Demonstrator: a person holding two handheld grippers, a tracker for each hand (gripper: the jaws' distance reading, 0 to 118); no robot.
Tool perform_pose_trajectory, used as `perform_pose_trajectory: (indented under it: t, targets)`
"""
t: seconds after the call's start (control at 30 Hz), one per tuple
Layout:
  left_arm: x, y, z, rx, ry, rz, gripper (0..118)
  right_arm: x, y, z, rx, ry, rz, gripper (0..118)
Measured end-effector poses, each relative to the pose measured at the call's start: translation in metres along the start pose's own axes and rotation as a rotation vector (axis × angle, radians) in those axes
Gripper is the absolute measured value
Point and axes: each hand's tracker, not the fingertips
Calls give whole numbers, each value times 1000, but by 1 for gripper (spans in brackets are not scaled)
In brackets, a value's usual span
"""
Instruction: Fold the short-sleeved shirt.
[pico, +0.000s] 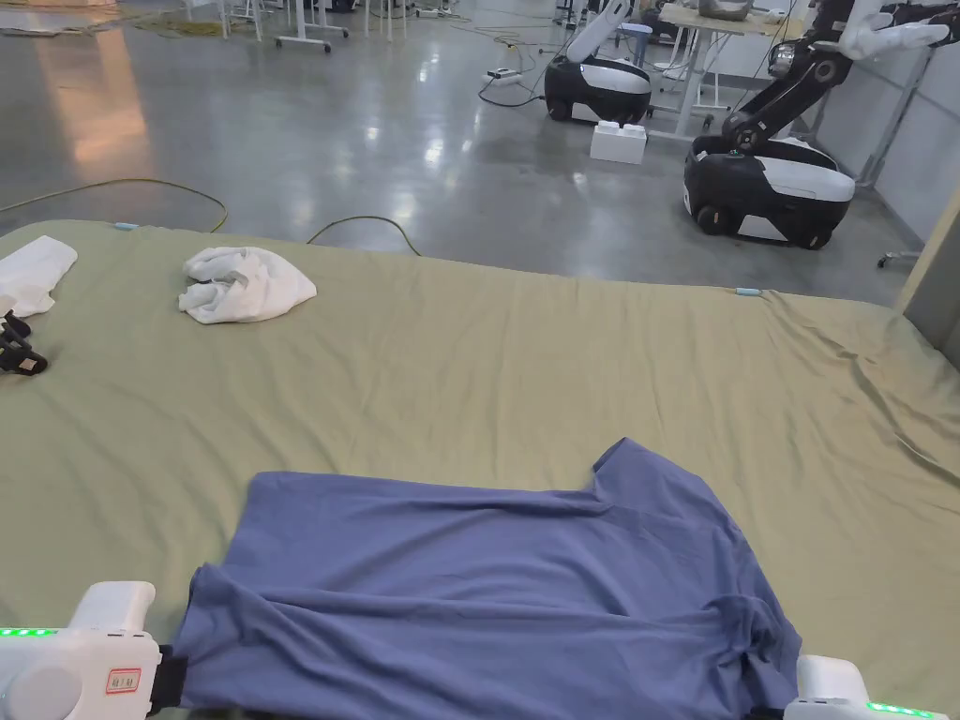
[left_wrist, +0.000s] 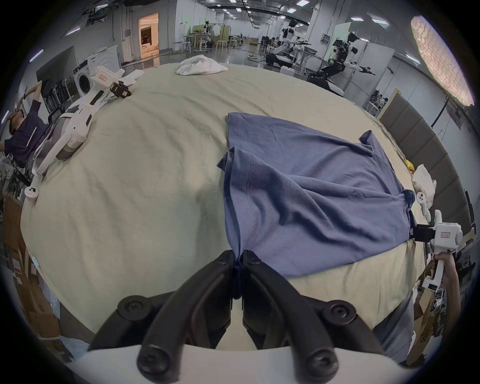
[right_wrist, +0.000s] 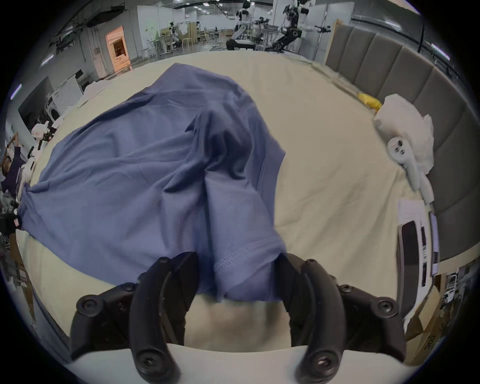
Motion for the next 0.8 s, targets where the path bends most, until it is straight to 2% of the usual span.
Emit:
perform_pose_trajectory:
  t: [0.03, 0.07, 0.1, 0.13, 0.2, 0.37, 0.53, 0.8]
  targets:
    - [0, 1, -1, -1, 1, 1, 7, -1, 1, 2, 5, -6, 5, 40]
    - [-1, 1, -2, -2, 1, 5, 7, -1, 3, 5, 6, 4, 8, 13]
    - [-2, 2, -2, -4, -1, 10, 7, -1, 6, 8, 20, 56, 4, 14]
    - [-2, 2, -1, -4, -2, 12, 7, -3, 6, 14, 36, 60, 6, 13]
    - [-1, 4, 1, 1, -2, 5, 7, -10, 10, 22, 19, 2, 76, 13]
    - [-1, 13, 30, 48, -33, -4, 7, -5, 16, 66, 109, 51, 25, 13]
    - [-3, 11, 63, 71, -1, -30, 7, -6, 8, 117, 145, 30, 52, 13]
    - [-21, -51, 68, -40, 6, -27, 7, -5, -55, 122, 4, 7, 111, 13]
